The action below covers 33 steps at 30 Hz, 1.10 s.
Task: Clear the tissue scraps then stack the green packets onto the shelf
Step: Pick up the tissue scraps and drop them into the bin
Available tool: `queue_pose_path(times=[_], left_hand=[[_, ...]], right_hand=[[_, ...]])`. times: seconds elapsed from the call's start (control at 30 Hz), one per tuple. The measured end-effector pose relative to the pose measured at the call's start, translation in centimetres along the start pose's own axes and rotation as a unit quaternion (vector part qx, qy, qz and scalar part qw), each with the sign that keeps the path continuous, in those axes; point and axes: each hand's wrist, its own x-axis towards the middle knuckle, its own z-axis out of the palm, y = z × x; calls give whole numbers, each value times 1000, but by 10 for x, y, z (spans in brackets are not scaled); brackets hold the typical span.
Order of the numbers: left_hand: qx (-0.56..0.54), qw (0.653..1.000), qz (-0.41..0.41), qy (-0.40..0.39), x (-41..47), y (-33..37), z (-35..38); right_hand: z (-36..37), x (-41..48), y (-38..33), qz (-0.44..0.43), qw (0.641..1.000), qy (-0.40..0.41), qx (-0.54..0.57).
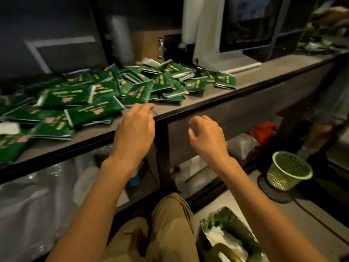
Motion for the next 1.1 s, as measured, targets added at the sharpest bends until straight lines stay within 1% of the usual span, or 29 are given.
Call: queue_pose_path(times=[0.07,0.27,0.5,0.63,0.73,0.83,0.97,1.07,1.1], left_hand=[[27,999,-24,29,-6,-20,-26],[81,986,-133,53,-35,-82,-81],[170,950,-249,76,-54,-167,-143],[223,923,-310,53,-66,-209,-171],[240,906,-347,41,-78,-234,-181],[247,896,-366,37,-87,-253,-188],[263,891,-364,59,-90,-267,-196],[252,893,-364,82,-91,-269,-198],[243,896,-358,100,-92,-269,-199]], right_hand=[[5,12,-36,-47,998,0,31],[40,26,-133,-165,983,-44,71],[81,28,-237,-291,946,-124,69],[104,27,-287,-350,926,-134,41],[119,26,-318,-370,917,-147,14],[130,26,-339,-368,917,-153,-18],[142,33,-350,-345,920,-176,-60],[146,37,-353,-332,923,-186,-61],[147,37,-354,-329,924,-187,-58]])
